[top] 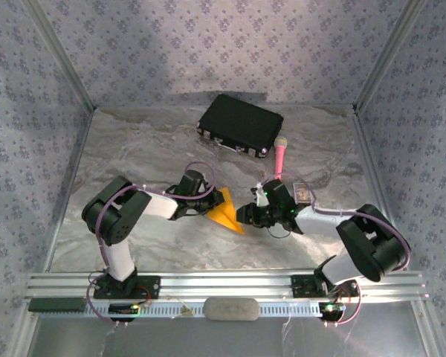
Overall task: Fold a paper plane with a square sheet of paper (pick it up from the middle)
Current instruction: Fourth fold the wing at the center of the table.
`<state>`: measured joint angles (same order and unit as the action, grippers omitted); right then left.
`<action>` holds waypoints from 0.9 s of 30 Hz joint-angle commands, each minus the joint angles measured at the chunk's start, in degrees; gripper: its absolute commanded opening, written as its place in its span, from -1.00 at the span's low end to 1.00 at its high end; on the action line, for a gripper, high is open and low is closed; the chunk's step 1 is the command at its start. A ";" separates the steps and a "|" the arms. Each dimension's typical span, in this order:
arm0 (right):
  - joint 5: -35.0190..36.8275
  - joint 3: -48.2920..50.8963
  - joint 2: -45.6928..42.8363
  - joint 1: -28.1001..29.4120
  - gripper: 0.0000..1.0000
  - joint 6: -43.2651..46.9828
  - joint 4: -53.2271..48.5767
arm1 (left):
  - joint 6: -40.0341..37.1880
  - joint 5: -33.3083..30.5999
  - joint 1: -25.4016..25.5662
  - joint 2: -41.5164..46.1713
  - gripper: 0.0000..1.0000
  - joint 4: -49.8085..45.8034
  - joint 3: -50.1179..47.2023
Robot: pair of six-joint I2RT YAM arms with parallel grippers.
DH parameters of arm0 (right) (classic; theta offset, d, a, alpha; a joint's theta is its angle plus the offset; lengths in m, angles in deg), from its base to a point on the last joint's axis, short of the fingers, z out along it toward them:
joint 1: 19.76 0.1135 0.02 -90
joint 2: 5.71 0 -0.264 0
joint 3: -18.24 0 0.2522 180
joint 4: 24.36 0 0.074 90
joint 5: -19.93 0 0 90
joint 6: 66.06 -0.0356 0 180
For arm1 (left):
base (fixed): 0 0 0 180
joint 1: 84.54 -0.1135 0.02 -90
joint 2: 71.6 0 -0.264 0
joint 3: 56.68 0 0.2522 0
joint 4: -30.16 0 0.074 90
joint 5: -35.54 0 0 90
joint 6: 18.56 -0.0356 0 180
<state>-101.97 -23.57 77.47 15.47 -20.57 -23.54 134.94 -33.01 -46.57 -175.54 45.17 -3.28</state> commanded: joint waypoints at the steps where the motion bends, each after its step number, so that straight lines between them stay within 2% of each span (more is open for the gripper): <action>1: -2.11 -1.69 3.10 -0.34 -0.32 0.19 2.18 | -0.41 -1.06 -0.32 -2.06 -1.00 -4.54 -1.25; 9: -4.62 -2.22 7.05 -0.42 -0.38 -0.47 6.10 | -0.31 -1.06 -0.27 -2.14 -1.00 -4.58 -1.14; 16: -5.50 -1.95 8.60 -0.33 -0.56 -0.98 8.04 | -0.25 -0.96 -0.10 -2.32 -1.00 -4.58 -1.05; 23: -6.66 -1.65 10.24 -0.29 -0.55 -1.00 9.14 | -0.27 -0.88 -0.18 -2.41 -1.00 -4.60 -0.97; 27: -6.85 -1.57 10.96 -0.26 -0.67 -0.89 9.31 | -0.23 -0.95 -0.16 -2.41 -1.00 -4.59 -1.01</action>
<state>-107.45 -24.71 87.56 15.36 -21.36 -15.10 134.97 -32.99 -46.57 -175.58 45.19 -3.28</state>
